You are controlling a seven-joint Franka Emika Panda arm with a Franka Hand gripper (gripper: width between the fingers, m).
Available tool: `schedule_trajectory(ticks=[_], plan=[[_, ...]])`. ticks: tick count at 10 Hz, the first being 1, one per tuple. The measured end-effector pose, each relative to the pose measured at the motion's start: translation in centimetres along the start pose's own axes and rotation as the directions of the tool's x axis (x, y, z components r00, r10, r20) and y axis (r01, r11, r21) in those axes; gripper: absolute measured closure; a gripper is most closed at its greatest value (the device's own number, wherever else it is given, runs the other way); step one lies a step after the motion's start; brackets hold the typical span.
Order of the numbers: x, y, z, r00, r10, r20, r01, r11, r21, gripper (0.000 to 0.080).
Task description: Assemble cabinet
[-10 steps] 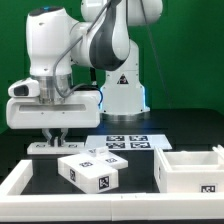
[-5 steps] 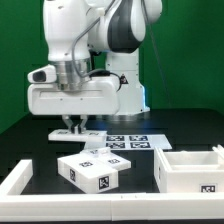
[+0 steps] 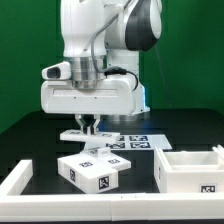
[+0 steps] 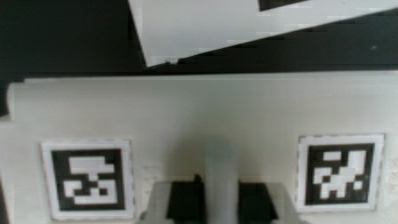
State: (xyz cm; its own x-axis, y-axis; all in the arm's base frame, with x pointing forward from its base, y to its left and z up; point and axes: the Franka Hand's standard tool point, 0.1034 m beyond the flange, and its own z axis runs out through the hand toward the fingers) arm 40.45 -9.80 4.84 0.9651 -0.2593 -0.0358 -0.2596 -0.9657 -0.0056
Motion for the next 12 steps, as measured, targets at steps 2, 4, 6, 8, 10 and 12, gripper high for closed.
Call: schedule_trajectory(ticks=[2,4,6,8,10,12], plan=[[0.0,-0.2,0.0,1.000,-0.008,0.001,0.008,1.000,-0.001,0.0735],[-0.5,-1.0,0.2,0.993,0.119,0.000,-0.119,0.993,-0.002,0.0735],[-1.0,-2.9,0.3,0.960,0.281,0.005,-0.281,0.960,0.000,0.0735],[-1.2,-6.0,0.1,0.821,0.570,0.024,-0.570,0.821,0.008,0.0735],[-1.3,-6.0,0.2,0.768,0.640,0.030,-0.641,0.768,0.014,0.0735],[-1.5,-6.6,0.2,0.660,0.750,0.044,-0.751,0.660,0.011,0.0735]])
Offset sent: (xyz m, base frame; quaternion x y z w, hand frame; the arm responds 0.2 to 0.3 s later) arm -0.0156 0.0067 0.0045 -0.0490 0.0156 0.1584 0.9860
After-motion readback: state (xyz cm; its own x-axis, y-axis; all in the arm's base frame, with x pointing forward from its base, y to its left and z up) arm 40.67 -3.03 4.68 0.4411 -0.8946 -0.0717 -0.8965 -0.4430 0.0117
